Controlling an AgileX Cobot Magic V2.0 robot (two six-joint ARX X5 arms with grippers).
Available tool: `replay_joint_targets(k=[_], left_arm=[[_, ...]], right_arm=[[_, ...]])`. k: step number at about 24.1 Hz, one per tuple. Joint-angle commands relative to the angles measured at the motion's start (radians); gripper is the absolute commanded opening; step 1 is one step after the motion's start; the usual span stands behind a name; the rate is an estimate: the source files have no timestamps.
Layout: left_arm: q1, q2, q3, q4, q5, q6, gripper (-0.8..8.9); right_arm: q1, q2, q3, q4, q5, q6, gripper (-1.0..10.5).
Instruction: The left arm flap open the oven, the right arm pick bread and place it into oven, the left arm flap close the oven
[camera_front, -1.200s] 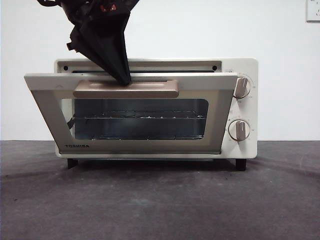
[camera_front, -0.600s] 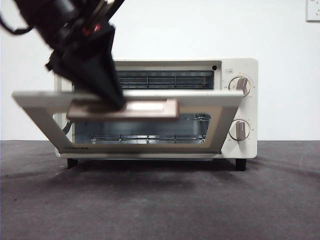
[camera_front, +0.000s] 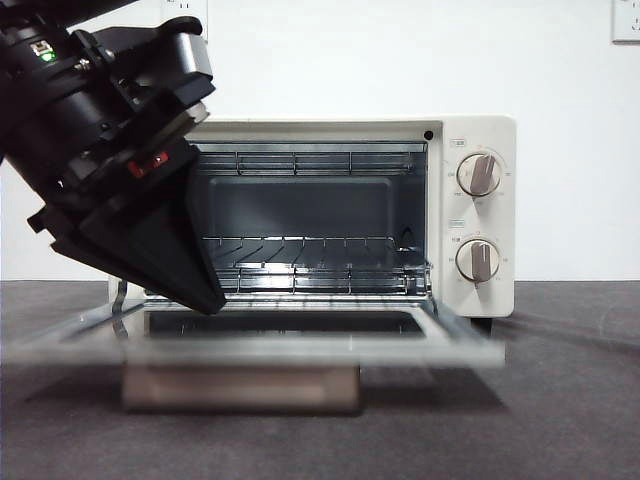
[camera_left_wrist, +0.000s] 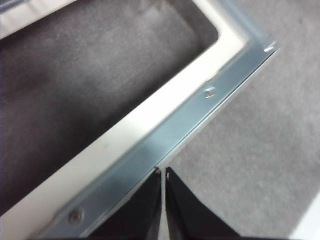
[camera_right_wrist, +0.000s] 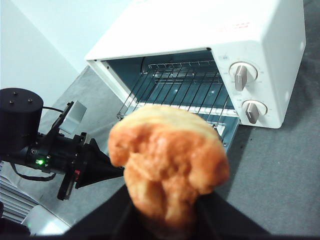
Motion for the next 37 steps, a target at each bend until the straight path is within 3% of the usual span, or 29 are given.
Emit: replay_joint_targets(k=[1,5,8,11,15,20,27,37], left_arm=[[-0.020,0.011,-0.017,0.009,0.002,-0.048,0.16],[-0.064,-0.046,-0.005,-0.030,0.011,-0.090,0.16],[-0.077,-0.169,0.038,-0.108,0.010,-0.104,0.16],[-0.077,-0.304,0.094,-0.208,0.008,-0.103,0.16],[-0.077,-0.450,0.182,-0.351,-0.072,-0.101,0.16],[-0.077,-0.544,0.229,-0.429,-0.113,-0.101,0.16],[-0.077,-0.669,0.241,-0.504,-0.221,-0.102,0.16],[-0.077,-0.793,0.245,-0.552,-0.265,-0.102,0.16]], right_arm=[[0.002,0.003,0.016,0.014,0.001,0.008,0.9],[0.002,0.007,0.016,0.005,-0.014,0.010,0.9],[0.003,0.055,0.016,0.007,-0.076,0.004,0.9],[0.027,0.127,0.016,0.022,-0.085,0.003,0.9],[0.114,0.243,0.016,0.111,-0.077,0.013,0.9],[0.259,0.371,0.016,0.227,0.017,0.056,0.9],[0.489,0.595,0.016,0.413,0.243,0.138,0.9],[0.522,0.880,0.016,0.729,0.291,0.243,0.9]])
